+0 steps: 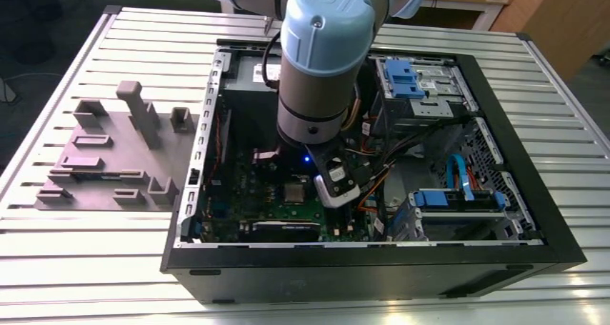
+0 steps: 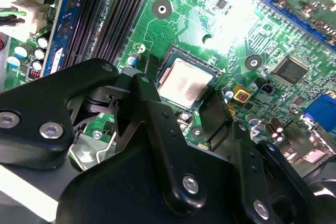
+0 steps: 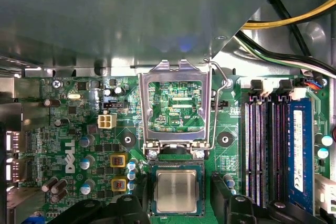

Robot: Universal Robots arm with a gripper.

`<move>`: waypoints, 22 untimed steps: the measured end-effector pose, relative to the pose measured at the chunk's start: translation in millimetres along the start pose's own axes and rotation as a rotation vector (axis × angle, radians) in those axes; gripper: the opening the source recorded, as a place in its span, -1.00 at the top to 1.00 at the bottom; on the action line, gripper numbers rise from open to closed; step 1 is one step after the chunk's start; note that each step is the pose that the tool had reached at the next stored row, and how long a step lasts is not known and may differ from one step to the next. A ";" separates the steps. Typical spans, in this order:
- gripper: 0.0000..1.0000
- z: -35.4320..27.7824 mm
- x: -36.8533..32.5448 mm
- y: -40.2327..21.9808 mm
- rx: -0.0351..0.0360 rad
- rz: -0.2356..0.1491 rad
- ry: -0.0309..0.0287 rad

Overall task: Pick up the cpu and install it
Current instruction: 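Place the cpu into insertion slot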

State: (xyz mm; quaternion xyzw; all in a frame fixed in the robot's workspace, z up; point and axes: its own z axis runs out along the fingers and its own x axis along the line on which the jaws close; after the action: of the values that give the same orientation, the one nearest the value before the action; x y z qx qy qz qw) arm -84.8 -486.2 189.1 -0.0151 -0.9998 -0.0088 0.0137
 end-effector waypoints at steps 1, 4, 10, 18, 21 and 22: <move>-0.17 0.0 0.0 0.0 0.0000 0.000 0.0000; -0.17 0.2 0.0 0.0 -0.0001 0.000 0.0000; -0.17 0.7 0.0 0.0 0.0002 -0.007 0.0001; -0.17 2.9 -0.1 0.0 0.0001 -0.007 0.0001; -0.17 3.6 -0.8 -0.1 0.0004 -0.007 0.0003; -0.17 3.7 -1.1 -0.1 0.0004 -0.007 0.0003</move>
State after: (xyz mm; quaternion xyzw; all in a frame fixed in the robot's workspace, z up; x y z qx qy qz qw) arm -83.8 -486.2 185.4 -0.0118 -0.9998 -0.0087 0.0138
